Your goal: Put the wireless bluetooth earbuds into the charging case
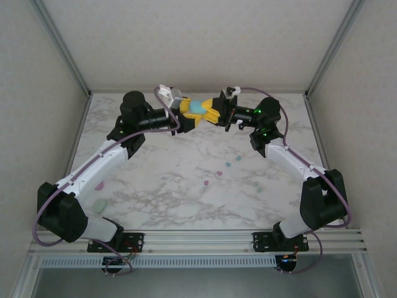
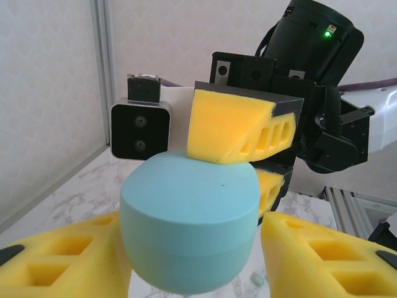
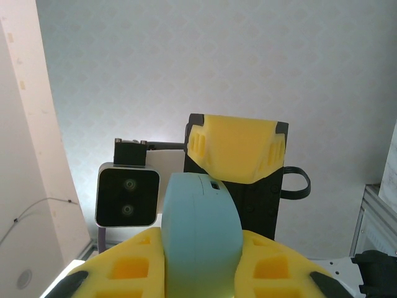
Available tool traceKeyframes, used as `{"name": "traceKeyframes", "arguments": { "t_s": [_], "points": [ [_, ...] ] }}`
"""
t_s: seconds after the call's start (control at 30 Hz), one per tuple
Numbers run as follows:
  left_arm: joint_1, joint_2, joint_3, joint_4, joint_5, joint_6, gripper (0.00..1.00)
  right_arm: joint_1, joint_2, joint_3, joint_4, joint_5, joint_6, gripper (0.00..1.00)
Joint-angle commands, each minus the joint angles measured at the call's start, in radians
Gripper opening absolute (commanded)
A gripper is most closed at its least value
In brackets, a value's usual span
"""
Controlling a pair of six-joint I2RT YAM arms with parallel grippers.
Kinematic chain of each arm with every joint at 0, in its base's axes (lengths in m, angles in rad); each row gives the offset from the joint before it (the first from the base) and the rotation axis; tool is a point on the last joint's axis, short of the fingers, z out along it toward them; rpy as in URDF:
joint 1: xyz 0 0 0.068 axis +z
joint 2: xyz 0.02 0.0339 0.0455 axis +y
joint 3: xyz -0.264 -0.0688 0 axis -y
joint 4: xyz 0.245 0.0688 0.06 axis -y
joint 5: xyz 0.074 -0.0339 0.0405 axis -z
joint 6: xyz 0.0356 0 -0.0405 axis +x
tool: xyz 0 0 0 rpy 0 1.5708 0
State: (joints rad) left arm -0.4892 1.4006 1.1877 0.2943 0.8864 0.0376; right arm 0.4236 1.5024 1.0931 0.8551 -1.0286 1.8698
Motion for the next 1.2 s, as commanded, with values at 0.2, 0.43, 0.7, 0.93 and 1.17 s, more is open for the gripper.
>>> {"name": "traceKeyframes", "arguments": {
  "t_s": [0.2, 0.43, 0.7, 0.93, 1.17],
  "points": [
    [-0.008, -0.004, 0.035, 0.005, 0.017, 0.009, 0.56, 0.003, 0.001, -0.004, -0.007, -0.002, -0.041, 0.04],
    [-0.009, 0.001, 0.048, -0.033, 0.029, 0.029, 0.43, 0.003, -0.008, 0.002, -0.051, -0.005, -0.069, 0.05],
    [-0.018, 0.006, 0.067, -0.082, 0.029, 0.059, 0.48, 0.005, -0.022, 0.008, -0.136, -0.010, -0.131, 0.06],
    [-0.020, 0.014, 0.073, -0.085, 0.034, 0.060, 0.37, 0.004, -0.020, 0.007, -0.140, -0.012, -0.134, 0.06],
    [-0.020, 0.009, 0.063, -0.072, 0.033, 0.058, 0.43, 0.003, 0.004, -0.007, 0.025, 0.010, -0.015, 0.05]
  ]
}}
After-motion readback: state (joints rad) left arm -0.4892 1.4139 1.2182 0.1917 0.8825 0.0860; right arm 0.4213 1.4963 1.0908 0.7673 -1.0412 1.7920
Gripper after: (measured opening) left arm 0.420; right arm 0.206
